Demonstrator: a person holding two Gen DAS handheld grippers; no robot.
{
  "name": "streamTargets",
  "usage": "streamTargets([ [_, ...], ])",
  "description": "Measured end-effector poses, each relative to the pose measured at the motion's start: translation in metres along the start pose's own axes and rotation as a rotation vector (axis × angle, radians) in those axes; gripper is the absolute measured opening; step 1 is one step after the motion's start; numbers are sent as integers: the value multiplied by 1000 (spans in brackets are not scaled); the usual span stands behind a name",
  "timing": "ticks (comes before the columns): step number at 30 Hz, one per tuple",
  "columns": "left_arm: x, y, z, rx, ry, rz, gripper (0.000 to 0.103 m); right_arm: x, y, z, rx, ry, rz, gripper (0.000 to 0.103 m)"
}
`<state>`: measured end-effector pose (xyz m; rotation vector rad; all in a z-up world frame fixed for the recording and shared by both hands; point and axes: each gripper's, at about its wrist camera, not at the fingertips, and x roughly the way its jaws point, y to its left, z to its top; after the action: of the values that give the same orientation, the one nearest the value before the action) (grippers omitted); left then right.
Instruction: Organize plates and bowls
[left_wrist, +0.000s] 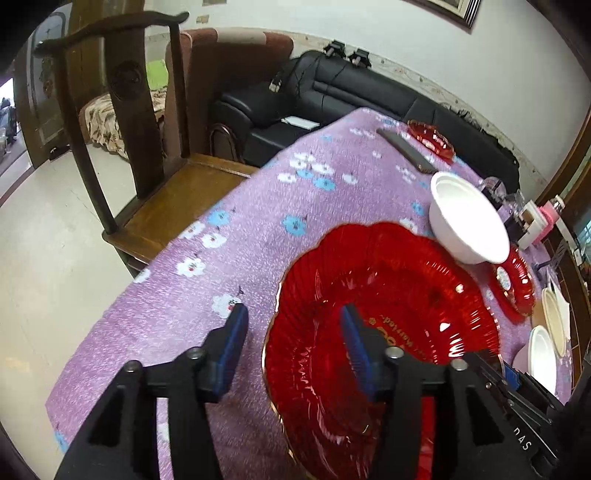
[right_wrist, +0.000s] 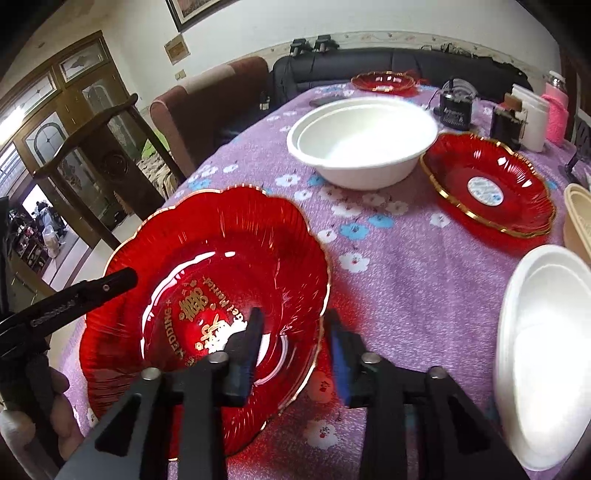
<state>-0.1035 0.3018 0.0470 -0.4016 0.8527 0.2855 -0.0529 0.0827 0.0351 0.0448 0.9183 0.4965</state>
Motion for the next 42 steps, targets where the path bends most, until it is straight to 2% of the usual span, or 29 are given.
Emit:
streamTargets([
  [3, -12, 2, -1, -15, -17, -3, 60, -12, -2, 0, 1, -25, 0, 49],
  [8, -35, -1, -7, -24, -53, 18, 62, -41, -3, -4, -9, -86, -1, 52],
  [10, -46, -5, -11, -15, -76, 41, 71, -55, -5, -8, -15, -121, -9, 58],
  [15, -75, -24, -20, 10, -146, 64, 85, -96, -6, -14, -52, -250, -69, 77],
  [16, -80, -29, -22, 19, -155, 62, 85, -109, -6, -18, -66, -299, -106, 80],
  [18, -89, -41, -27, 46, -177, 58, 85, -124, -5, -23, -81, -362, -165, 95],
  [19, -94, -47, -30, 62, -190, 59, 85, -134, -6, -26, -91, -409, -209, 97],
  [22, -107, -66, -38, 104, -233, 67, 87, -152, -13, -32, -97, -466, -262, 100],
  [25, -120, -85, -48, 148, -285, 88, 93, -165, -27, -38, -72, -483, -278, 101],
  [31, -137, -120, -68, 289, -361, 159, 94, -180, -62, -45, 19, -503, -313, 101],
  [36, -144, -135, -78, 343, -359, 154, 94, -188, -81, -48, 76, -513, -329, 101],
  [42, -147, -147, -83, 377, -341, 147, 94, -202, -87, -50, 74, -539, -354, 101],
])
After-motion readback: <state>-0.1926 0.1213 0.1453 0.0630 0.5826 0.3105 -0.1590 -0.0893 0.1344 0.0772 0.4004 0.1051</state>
